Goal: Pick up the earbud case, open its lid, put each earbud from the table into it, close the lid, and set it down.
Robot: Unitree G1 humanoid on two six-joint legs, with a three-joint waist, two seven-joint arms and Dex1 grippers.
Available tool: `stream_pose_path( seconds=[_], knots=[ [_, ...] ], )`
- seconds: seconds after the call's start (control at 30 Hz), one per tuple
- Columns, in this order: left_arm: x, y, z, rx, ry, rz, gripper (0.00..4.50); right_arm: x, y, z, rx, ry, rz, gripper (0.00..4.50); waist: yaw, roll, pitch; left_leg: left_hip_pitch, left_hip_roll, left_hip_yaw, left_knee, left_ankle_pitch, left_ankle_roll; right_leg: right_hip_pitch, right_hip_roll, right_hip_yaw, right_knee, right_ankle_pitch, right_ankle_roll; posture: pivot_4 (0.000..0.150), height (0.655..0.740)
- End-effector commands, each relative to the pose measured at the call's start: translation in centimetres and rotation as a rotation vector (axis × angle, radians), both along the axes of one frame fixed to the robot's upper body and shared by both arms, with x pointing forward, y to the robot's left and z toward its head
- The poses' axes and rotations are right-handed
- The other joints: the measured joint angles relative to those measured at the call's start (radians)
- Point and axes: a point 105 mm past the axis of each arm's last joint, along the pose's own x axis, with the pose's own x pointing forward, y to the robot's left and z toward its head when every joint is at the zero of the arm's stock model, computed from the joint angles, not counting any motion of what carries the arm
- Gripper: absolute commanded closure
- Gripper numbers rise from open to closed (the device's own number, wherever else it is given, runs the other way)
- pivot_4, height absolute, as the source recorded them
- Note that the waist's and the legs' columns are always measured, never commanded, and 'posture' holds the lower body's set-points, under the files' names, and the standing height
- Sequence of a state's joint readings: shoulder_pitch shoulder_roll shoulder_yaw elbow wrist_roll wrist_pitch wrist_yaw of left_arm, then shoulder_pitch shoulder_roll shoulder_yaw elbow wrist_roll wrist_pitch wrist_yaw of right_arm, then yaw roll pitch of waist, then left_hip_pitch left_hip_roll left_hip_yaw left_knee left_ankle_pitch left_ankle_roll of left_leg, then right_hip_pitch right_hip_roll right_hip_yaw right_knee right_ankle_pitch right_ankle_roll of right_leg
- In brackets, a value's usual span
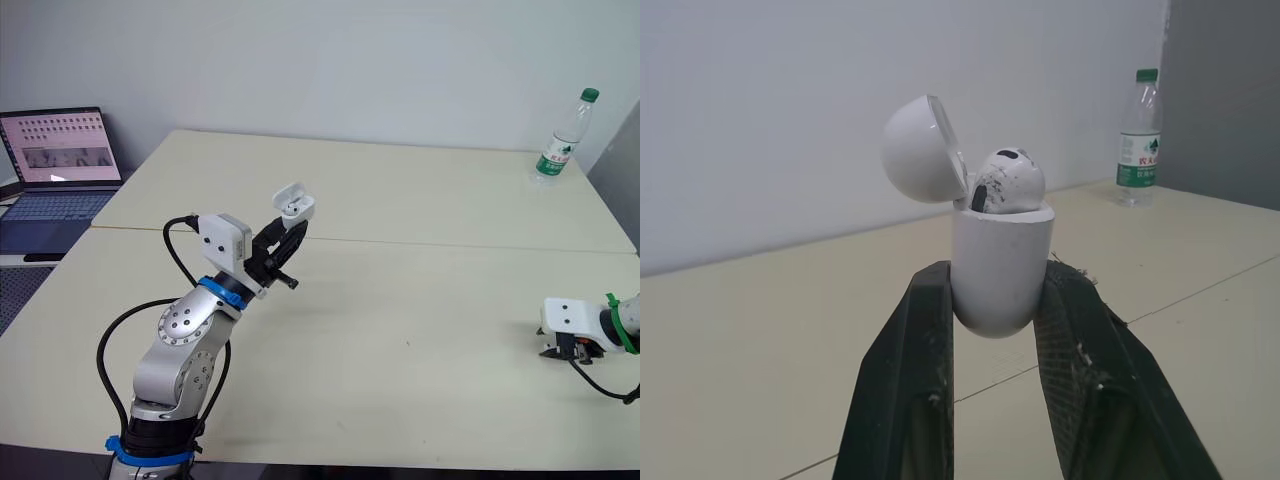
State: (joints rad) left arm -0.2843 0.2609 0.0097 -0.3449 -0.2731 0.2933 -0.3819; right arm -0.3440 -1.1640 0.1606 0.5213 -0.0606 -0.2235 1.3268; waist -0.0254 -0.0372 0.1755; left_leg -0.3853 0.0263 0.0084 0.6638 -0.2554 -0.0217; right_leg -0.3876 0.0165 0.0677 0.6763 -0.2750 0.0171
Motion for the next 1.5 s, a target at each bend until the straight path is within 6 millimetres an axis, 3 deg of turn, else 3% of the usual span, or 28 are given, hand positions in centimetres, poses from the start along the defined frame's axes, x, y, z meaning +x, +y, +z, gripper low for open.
stream_pose_path(
  seconds=[0.03, 0.27, 0.57, 0.7, 0.8, 0.93, 1.0, 1.07, 1.13, 1.2, 1.27, 1.33, 1.4, 1.5],
  knots=[
    [-0.5, 0.0, 1.3, -0.008, -0.062, -0.004, 3.75, -1.3, -1.3, -1.3, -0.053, 0.078, -0.022, 2.09, 0.001, 0.000, 0.000, 0.000, 0.000, 0.000, 0.000, 0.000, 0.000, 0.000, 0.000, 0.000, 0.000, 0.000, 0.000, 0.150, 0.7400],
    [-0.4, -0.1, 1.3, -0.011, -0.061, -0.009, 3.75, -1.9, -2.2, -1.3, -0.076, 0.108, -0.059, 2.09, 0.004, 0.000, 0.000, 0.000, -0.001, 0.000, 0.000, 0.000, 0.000, 0.001, -0.001, 0.000, 0.000, 0.000, 0.000, 0.150, 0.7400],
    [-0.4, -0.1, 1.3, -0.013, -0.064, -0.005, 3.75, -1.7, -1.9, -1.4, -0.080, 0.111, -0.058, 2.09, 0.006, 0.000, 0.000, 0.000, -0.001, 0.000, 0.000, 0.000, 0.000, 0.001, -0.001, 0.000, 0.000, 0.000, 0.000, 0.150, 0.7400],
    [-0.4, -0.1, 1.3, -0.012, -0.063, -0.003, 3.75, -1.7, -2.1, -1.5, -0.083, 0.111, -0.064, 3.03, 0.006, -0.001, -0.001, 0.001, -0.001, 0.000, 0.000, 0.000, 0.000, 0.001, -0.001, 0.000, -0.001, 0.000, 0.000, 0.150, 0.7400],
    [-0.4, -0.1, 1.3, -0.012, -0.063, -0.003, 3.75, -1.6, -2.0, -1.4, -0.083, 0.110, -0.063, 4.06, 0.006, -0.002, -0.001, 0.002, 0.000, 0.001, 0.000, 0.000, 0.000, 0.002, -0.001, 0.001, -0.001, 0.000, 0.000, 0.150, 0.7400],
    [-0.4, 0.0, 1.3, -0.009, -0.064, -0.005, 3.75, -1.0, -0.9, -1.0, -0.036, 0.090, -0.044, 4.12, 0.006, -0.003, -0.002, 0.002, 0.000, 0.001, 0.001, 0.000, 0.000, 0.002, -0.001, 0.001, -0.001, 0.000, 0.000, 0.150, 0.7400],
    [-0.4, 0.0, 1.3, -0.008, -0.064, -0.008, 3.75, 0.2, 1.5, -0.3, 0.070, 0.068, -0.027, 4.12, 0.003, -0.003, -0.001, 0.002, 0.000, 0.001, 0.000, 0.000, 0.000, 0.002, -0.001, 0.001, -0.001, 0.000, 0.000, 0.150, 0.7400],
    [-0.4, -0.1, 1.2, -0.010, -0.063, -0.013, 3.75, 2.7, 5.8, 1.6, 0.280, -0.034, -0.021, 4.12, -0.007, -0.003, -0.001, 0.002, 0.001, 0.000, 0.000, 0.000, 0.000, 0.002, 0.000, 0.000, -0.001, 0.000, 0.000, 0.150, 0.7400],
    [-0.4, -0.2, 1.2, -0.016, -0.059, -0.023, 3.75, 5.7, 10.9, 4.9, 0.565, -0.152, -0.077, 4.12, -0.029, -0.004, -0.001, 0.004, 0.003, 0.001, 0.000, 0.000, 0.000, 0.002, 0.001, 0.002, 0.001, 0.000, -0.001, 0.150, 0.7400],
    [-0.5, -0.3, 1.1, -0.020, -0.051, -0.039, 3.75, 7.4, 15.9, 9.1, 0.857, -0.234, -0.099, 4.12, -0.039, 0.002, 0.002, 0.004, 0.003, 0.001, -0.001, 0.000, 0.000, 0.000, 0.002, 0.002, 0.005, -0.001, -0.002, 0.150, 0.7400],
    [-0.7, -0.6, 1.0, -0.024, -0.037, -0.064, 3.75, 7.4, 20.3, 12.8, 1.072, -0.295, -0.049, 4.12, -0.034, 0.008, 0.004, 0.002, 0.003, 0.000, -0.002, 0.000, -0.001, -0.002, 0.003, 0.001, 0.006, -0.001, -0.003, 0.150, 0.7400],
    [-0.8, -0.7, 1.0, -0.025, -0.027, -0.085, 3.75, 6.9, 23.2, 15.7, 1.237, -0.330, -0.025, 4.12, -0.021, 0.008, 0.004, -0.001, 0.003, -0.005, -0.002, 0.000, -0.001, -0.003, 0.003, -0.004, 0.005, -0.002, -0.004, 0.150, 0.7400],
    [-0.9, -0.8, 1.1, -0.033, -0.017, -0.102, 3.75, 6.5, 25.5, 18.2, 1.375, -0.360, -0.018, 4.12, -0.003, 0.008, 0.004, -0.008, 0.002, -0.010, -0.001, 0.000, -0.002, -0.006, 0.003, -0.007, 0.004, -0.003, -0.004, 0.150, 0.7400],
    [-1.0, -1.1, 1.4, -0.044, -0.007, -0.130, 3.75, 6.1, 27.5, 20.2, 1.496, -0.371, -0.030, 4.12, 0.014, 0.008, 0.004, -0.020, -0.001, -0.009, 0.001, 0.000, -0.002, -0.017, -0.002, -0.007, 0.005, -0.002, -0.003, 0.150, 0.7400]
  ],
)
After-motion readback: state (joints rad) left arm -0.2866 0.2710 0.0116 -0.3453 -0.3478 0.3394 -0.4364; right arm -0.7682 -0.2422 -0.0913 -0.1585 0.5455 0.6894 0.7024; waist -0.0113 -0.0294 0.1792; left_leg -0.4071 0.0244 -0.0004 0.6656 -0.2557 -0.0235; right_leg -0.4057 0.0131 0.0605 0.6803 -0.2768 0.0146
